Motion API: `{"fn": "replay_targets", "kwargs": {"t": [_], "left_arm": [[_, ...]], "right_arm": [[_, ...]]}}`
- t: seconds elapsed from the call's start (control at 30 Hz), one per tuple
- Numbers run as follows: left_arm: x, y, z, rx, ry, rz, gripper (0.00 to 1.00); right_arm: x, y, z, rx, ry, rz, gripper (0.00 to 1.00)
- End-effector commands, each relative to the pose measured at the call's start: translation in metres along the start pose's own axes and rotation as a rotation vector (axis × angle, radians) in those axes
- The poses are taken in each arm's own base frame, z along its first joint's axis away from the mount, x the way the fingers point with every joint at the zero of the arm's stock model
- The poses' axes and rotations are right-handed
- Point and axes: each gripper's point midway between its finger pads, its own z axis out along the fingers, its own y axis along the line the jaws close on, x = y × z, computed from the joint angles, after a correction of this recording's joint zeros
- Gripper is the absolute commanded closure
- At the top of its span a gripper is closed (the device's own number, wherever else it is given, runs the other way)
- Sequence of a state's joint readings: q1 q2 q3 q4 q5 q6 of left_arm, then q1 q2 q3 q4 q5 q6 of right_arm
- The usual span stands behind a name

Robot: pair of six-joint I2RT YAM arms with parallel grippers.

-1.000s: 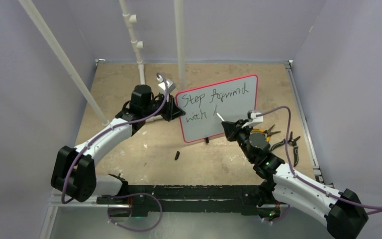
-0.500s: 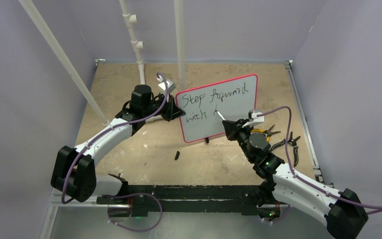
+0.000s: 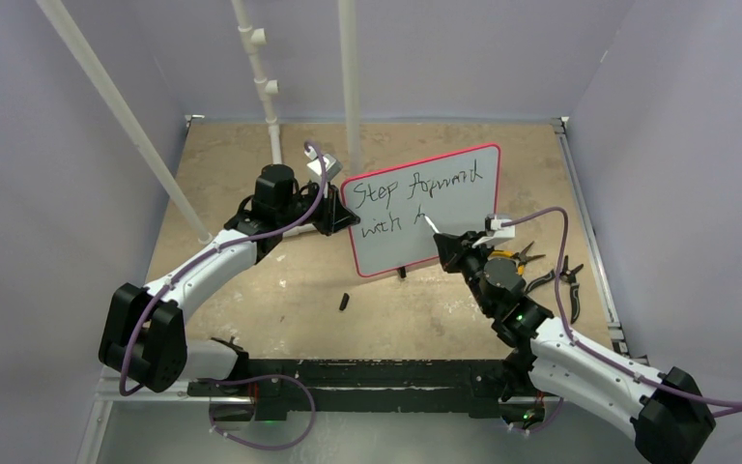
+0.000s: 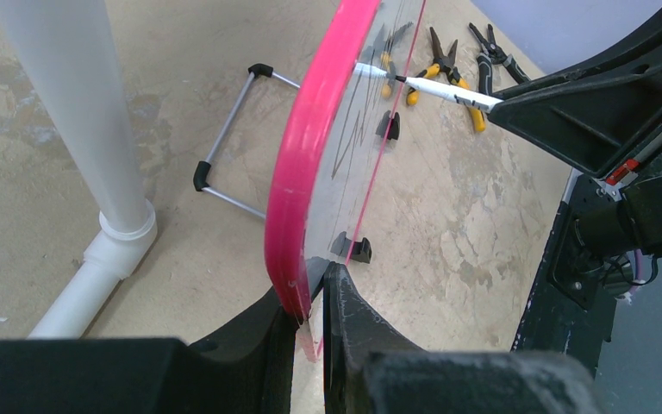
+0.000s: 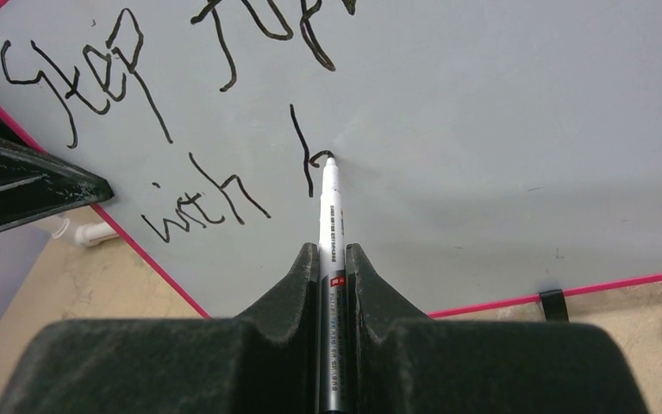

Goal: Write a sentence on the whiteboard

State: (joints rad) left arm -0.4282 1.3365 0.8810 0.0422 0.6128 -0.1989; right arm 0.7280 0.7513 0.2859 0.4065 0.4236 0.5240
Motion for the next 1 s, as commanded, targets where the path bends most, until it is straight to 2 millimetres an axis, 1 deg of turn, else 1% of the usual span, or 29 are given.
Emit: {"fn": "replay_targets", "kwargs": {"t": [0.0, 0.1, 0.33, 0.47, 0.6, 0.7, 0.8, 0.97], "left_arm": [[0.022, 0.005, 0.001, -0.038, 0.073, -0.037, 1.00], [0.021, 0.005, 0.001, -0.037, 0.072, -0.036, 1.00], [0.022, 0.004, 0.000, -0.038, 0.071, -0.037, 1.00], [0.022, 0.004, 0.000, -0.037, 0.072, -0.037, 1.00], [0.021, 0.004, 0.000, -0.038, 0.071, -0.037, 1.00], [0.021, 0.004, 0.000, -0.037, 0.070, -0.035, 1.00], [0.022, 0.005, 0.000, -0.040, 0.072, -0.036, 1.00], [0.022, 0.005, 0.001, -0.039, 0.074, -0.037, 1.00]], "right_arm": [[0.013, -0.010, -0.004, 0.027, 0.035, 0.007, 1.00], [0.018, -0.012, -0.007, 0.023, 0.047, 0.012, 1.00], [0.020, -0.011, -0.007, 0.025, 0.061, 0.010, 1.00], [0.013, -0.010, -0.009, 0.011, 0.036, 0.011, 1.00], [-0.003, -0.003, -0.013, -0.022, -0.020, 0.020, 1.00], [-0.012, -0.002, -0.013, -0.012, -0.045, 0.029, 1.00], [-0.009, -0.002, -0.009, 0.000, -0.027, 0.025, 1.00], [-0.015, -0.002, -0.005, 0.009, -0.054, 0.015, 1.00]]}}
